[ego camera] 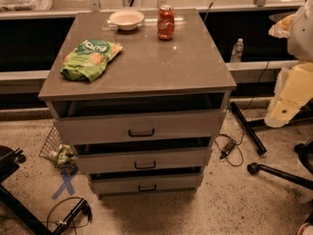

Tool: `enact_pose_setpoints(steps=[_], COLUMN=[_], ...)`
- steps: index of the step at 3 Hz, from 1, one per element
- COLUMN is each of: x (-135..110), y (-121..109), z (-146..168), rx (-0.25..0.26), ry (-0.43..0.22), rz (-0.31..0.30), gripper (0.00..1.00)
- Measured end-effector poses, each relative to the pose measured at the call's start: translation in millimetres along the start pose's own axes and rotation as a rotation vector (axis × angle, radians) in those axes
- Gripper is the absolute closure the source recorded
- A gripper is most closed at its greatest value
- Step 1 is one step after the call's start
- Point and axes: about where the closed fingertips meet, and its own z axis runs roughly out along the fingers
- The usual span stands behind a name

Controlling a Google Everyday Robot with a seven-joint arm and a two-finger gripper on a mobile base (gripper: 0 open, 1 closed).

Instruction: Open top drawer

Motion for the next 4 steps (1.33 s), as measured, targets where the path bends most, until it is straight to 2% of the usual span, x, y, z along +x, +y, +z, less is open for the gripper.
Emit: enact_pose_setpoints(steps=[1, 3, 4], x=[5, 23, 33], y=[0, 1, 0], z=[20, 83, 127], rx=[0.012, 0.05, 0.046], ry=[-0.04, -0.167, -0.225], rz=[0.003, 0.008, -0.011], gripper=[0.0, 0.0, 0.0])
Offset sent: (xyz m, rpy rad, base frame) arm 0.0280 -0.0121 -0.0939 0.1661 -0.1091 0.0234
